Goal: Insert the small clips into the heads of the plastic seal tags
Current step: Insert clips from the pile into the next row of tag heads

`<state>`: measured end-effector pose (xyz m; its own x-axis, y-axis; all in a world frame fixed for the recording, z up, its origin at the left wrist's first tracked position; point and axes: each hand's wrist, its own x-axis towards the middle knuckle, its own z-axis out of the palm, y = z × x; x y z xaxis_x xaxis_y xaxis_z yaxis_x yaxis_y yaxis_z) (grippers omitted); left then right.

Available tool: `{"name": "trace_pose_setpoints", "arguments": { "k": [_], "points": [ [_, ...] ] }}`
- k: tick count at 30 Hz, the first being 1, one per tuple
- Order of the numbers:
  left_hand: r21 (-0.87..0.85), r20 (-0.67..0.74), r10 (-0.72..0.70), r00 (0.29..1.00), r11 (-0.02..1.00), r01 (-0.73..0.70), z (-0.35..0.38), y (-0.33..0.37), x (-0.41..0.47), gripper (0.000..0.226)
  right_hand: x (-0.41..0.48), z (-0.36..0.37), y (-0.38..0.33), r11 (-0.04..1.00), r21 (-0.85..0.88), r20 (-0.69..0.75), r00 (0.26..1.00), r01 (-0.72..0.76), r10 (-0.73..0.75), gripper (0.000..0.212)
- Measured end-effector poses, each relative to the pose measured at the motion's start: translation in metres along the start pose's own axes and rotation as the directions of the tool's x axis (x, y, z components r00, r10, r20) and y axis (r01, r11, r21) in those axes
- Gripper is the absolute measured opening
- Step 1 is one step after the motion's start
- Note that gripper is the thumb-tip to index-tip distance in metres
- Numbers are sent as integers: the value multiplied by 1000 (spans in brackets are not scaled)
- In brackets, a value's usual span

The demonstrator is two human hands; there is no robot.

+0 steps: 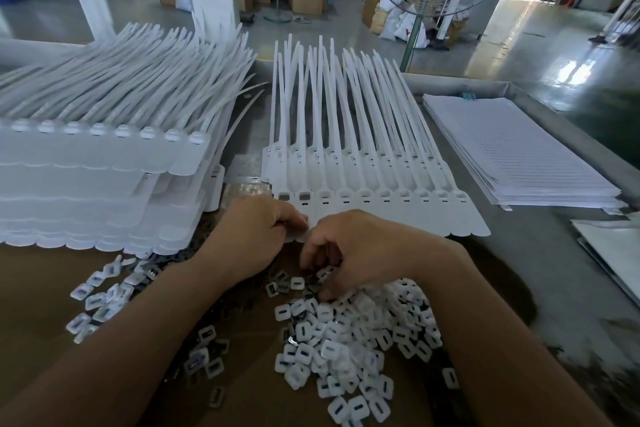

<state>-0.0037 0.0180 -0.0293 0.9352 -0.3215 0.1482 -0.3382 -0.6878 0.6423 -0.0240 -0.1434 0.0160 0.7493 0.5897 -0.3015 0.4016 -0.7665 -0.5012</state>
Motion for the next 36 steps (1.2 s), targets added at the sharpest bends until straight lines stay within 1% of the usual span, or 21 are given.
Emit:
{"name": "trace_pose_setpoints", "arguments": {
  "k": [4, 10, 15, 22, 29, 30, 34, 36],
  "points": [
    [21, 0, 15, 1000, 1000, -15, 1, 0, 0, 37, 4, 5, -2, 998, -55, -33, 998, 43, -45, 21],
    [16, 3, 30, 1000, 999, -30, -1, 4, -3, 31, 4, 4, 0, 998, 36, -69, 996, 52, -50, 12],
    [26, -3, 26, 1000, 999, -26, -2, 7, -4, 33, 5, 3, 1, 996, 64, -109, 992, 65, -58, 10],
    [48, -10, 14, 1000, 999, -14, -2, 8, -5, 36, 3, 4, 0, 997, 33, -117, 991, 72, -67, 15],
    [79, -6, 16, 1000, 997, -16, -2, 7, -4, 30, 5, 4, 1, 999, -5, -123, 991, 50, -50, 35],
    [94, -2, 18, 1000, 995, -18, -2, 7, -4, 30, 6, 4, 1, 999, 6, -134, 990, 49, -48, 34],
    [107, 1, 31, 1000, 994, -30, -1, 7, -3, 32, 5, 3, 6, 997, 63, -170, 985, 45, -34, 15],
    [103, 1, 32, 999, 994, -32, 0, 6, -2, 31, 4, 3, 7, 995, 80, -170, 985, 52, -38, 9]
  ]
}}
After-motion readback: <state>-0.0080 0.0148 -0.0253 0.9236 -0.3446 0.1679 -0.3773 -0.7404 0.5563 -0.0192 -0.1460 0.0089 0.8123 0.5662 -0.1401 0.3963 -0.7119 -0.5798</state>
